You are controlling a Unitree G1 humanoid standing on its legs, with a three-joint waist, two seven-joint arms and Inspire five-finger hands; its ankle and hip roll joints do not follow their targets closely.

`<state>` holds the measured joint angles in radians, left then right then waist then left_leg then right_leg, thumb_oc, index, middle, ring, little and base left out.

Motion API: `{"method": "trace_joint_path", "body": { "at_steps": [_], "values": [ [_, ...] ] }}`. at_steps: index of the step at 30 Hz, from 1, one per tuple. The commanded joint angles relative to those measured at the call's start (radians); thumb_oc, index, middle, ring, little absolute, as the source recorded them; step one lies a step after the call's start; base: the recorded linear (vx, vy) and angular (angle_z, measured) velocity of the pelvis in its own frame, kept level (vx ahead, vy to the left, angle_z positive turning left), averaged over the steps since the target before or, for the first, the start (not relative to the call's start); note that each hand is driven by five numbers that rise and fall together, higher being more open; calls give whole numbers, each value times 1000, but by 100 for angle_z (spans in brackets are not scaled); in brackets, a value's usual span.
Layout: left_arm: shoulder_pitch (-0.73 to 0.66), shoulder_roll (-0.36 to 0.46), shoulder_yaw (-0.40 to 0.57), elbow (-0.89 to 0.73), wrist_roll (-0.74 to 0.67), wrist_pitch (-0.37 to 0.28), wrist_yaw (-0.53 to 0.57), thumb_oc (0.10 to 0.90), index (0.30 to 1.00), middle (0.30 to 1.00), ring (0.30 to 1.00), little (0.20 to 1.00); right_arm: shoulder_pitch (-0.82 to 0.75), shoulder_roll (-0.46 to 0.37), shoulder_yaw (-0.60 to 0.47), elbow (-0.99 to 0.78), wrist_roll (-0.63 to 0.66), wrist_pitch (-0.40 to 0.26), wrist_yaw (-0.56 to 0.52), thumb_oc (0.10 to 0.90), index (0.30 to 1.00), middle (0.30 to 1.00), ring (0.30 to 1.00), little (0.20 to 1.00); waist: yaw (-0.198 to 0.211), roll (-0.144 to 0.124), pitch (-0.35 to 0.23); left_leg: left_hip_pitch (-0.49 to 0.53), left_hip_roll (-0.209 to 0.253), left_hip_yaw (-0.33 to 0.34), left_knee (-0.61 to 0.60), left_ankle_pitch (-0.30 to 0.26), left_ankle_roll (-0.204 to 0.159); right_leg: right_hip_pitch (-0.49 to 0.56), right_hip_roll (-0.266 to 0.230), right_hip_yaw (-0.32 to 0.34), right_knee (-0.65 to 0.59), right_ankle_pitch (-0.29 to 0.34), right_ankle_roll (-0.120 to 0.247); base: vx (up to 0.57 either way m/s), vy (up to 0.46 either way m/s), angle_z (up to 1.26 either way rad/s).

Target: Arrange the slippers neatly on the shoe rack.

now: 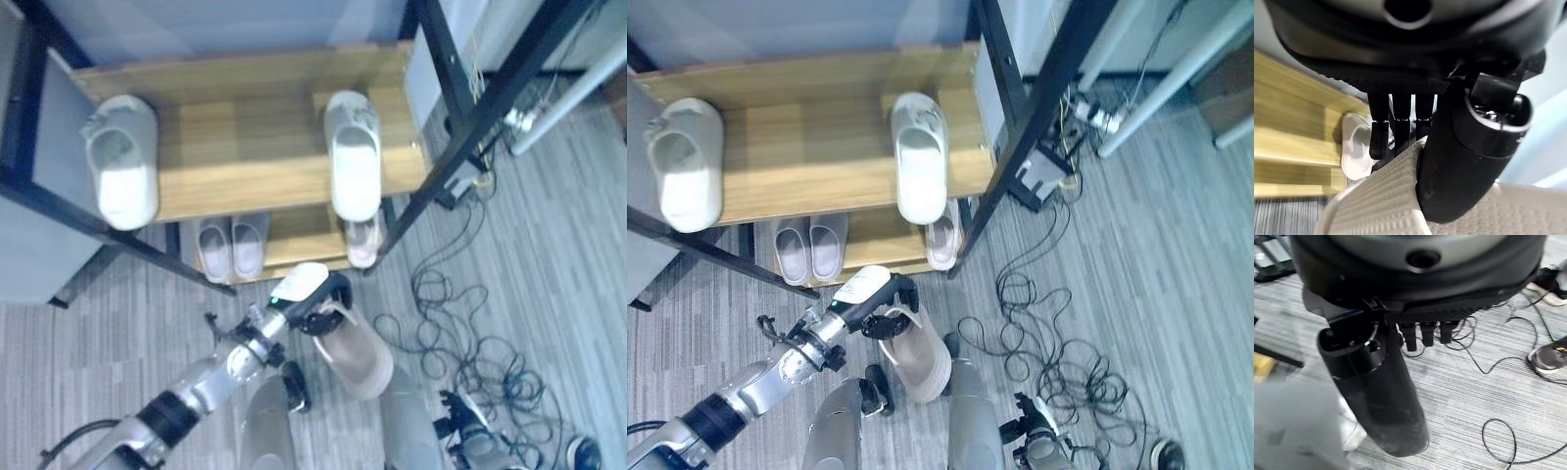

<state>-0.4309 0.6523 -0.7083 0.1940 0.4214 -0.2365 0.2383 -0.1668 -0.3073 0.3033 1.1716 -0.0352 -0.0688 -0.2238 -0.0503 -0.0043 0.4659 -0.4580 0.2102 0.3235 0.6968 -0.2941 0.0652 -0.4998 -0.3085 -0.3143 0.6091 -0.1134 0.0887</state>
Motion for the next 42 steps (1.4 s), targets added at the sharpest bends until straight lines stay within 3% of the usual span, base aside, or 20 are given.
{"method": "trace_joint_path", "body": {
  "at_steps": [1, 8, 10, 14, 18, 22, 25, 26, 27, 28, 29, 30, 33, 35, 36, 37, 42],
  "values": [
    [-112, -34, -26, -71, 135, -29, 227, 400, 300, 300, 300, 300, -26, -94, 36, -5, 45, -44, -101, 800, 900, 900, 900, 900, 16, 11, -6, -75, 9, -48, 106, -60, -17, -73, 21, 8, 142, -81, 41, -108, 25, -32],
    [-277, -8, -30, 15, 308, 103, 412, 400, 300, 300, 300, 300, -93, -186, 5, -18, 100, -84, -172, 800, 900, 900, 900, 900, -8, 46, 20, -332, 30, -136, 373, -162, 30, -327, 7, 98, 354, -207, -16, -11, 15, -6],
    [-281, -9, -31, 18, 310, 104, 414, 400, 300, 300, 300, 300, -95, -186, 4, -17, 100, -85, -172, 800, 900, 900, 900, 900, -7, 48, 14, -349, 32, -139, 386, -168, 30, -343, 6, 99, 366, -214, -17, -3, 3, 8],
    [-367, 37, -35, 76, 367, 173, 463, 400, 300, 300, 300, 300, -126, -227, -14, -47, 132, -113, -197, 800, 900, 900, 900, 900, -7, 61, 21, -504, 53, -179, 556, -226, 57, -485, -2, 126, 521, -286, -49, 0, 0, 0],
    [-404, 154, 73, 16, 368, 229, 539, 400, 300, 300, 300, 300, -138, -231, -112, -104, 317, -164, -189, 800, 900, 900, 900, 900, 5, 77, 29, -643, 66, -211, 751, -294, 75, -630, 1, 159, 716, -357, -79, 21, -4, 4],
    [-437, 218, 133, -30, 352, 249, 565, 400, 300, 300, 300, 300, -151, -235, -107, -122, 343, -173, -183, 800, 900, 900, 900, 900, 7, 82, 43, -739, 72, -238, 892, -341, 84, -725, 6, 177, 850, -405, -97, 22, -1, 0],
    [-581, 270, 113, -20, 334, 270, 575, 400, 300, 300, 300, 300, -166, -246, -89, -143, 360, -186, -171, 800, 900, 900, 900, 900, -5, 83, 54, -837, 78, -277, 1045, -387, 93, -833, 11, 203, 1011, -450, -108, 47, 19, -1],
    [-649, 317, 99, -57, 339, 266, 545, 400, 300, 300, 300, 300, -382, -390, -47, -411, 394, -162, -206, 800, 900, 900, 900, 900, 11, 74, 50, -863, 76, -308, 1084, -411, 86, -851, 19, 213, 1056, -474, -112, 66, 16, -7],
    [-651, 320, 104, -59, 338, 266, 543, 400, 300, 300, 300, 300, -388, -392, -46, -418, 394, -153, -207, 800, 900, 900, 900, 900, 8, 76, 54, -870, 76, -310, 1089, -411, 88, -856, 18, 211, 1060, -475, -115, 50, 0, -5],
    [-636, 381, 170, -75, 332, 285, 577, 400, 300, 300, 300, 300, -262, -427, -108, -763, 349, -181, -206, 800, 900, 900, 900, 900, -11, 67, 54, -893, 82, -321, 1126, -428, 80, -888, 28, 226, 1103, -487, -109, 42, 26, -11],
    [-612, 439, 200, -68, 323, 305, 562, 400, 300, 300, 300, 300, -109, -463, -200, -928, 330, -163, -195, 800, 900, 900, 900, 900, -31, 59, 54, -915, 90, -333, 1162, -435, 84, -914, 37, 238, 1135, -491, -114, 70, 105, -11],
    [-722, 518, 135, 9, 307, 337, 483, 400, 300, 300, 300, 300, 169, -496, -353, -1290, 295, -193, -140, 800, 900, 900, 900, 900, -79, 46, 54, -991, 107, -382, 1274, -457, 91, -993, 50, 265, 1249, -514, -127, 58, 97, -18],
    [-859, 562, -41, 77, 347, 335, 392, 400, 300, 300, 300, 300, 333, -473, -437, -1499, 330, -204, -112, 800, 900, 900, 900, 900, -86, 46, 54, -1068, 107, -425, 1390, -475, 99, -1066, 54, 292, 1355, -534, -143, 50, 37, -31],
    [-920, 557, -120, 117, 361, 335, 369, 400, 300, 300, 300, 300, 366, -462, -458, -1529, 344, -199, -103, 800, 900, 900, 900, 900, -84, 50, 54, -1082, 103, -443, 1413, -480, 101, -1070, 52, 296, 1375, -545, -141, 51, 38, -17],
    [-1010, 514, -241, 226, 367, 333, 322, 400, 300, 300, 300, 300, 370, -485, -470, -1536, 366, -189, -102, 800, 900, 900, 900, 900, -90, 53, 54, -1094, 99, -464, 1442, -486, 105, -1070, 47, 305, 1407, -562, -153, 36, 24, -2],
    [-1059, 492, -294, 264, 363, 329, 302, 400, 300, 300, 300, 300, 364, -496, -481, -1541, 374, -191, -106, 800, 900, 900, 900, 900, -87, 53, 54, -1098, 98, -473, 1449, -489, 108, -1070, 44, 304, 1409, -565, -154, 33, 30, 0],
    [-1227, 457, -429, 409, 323, 322, 282, 400, 300, 300, 300, 300, 355, -572, -532, -1564, 444, -205, -118, 800, 900, 900, 900, 900, -88, 48, 54, -1111, 92, -496, 1470, -491, 112, -1070, 35, 305, 1436, -583, -169, 0, 0, 0]
  ]
}}
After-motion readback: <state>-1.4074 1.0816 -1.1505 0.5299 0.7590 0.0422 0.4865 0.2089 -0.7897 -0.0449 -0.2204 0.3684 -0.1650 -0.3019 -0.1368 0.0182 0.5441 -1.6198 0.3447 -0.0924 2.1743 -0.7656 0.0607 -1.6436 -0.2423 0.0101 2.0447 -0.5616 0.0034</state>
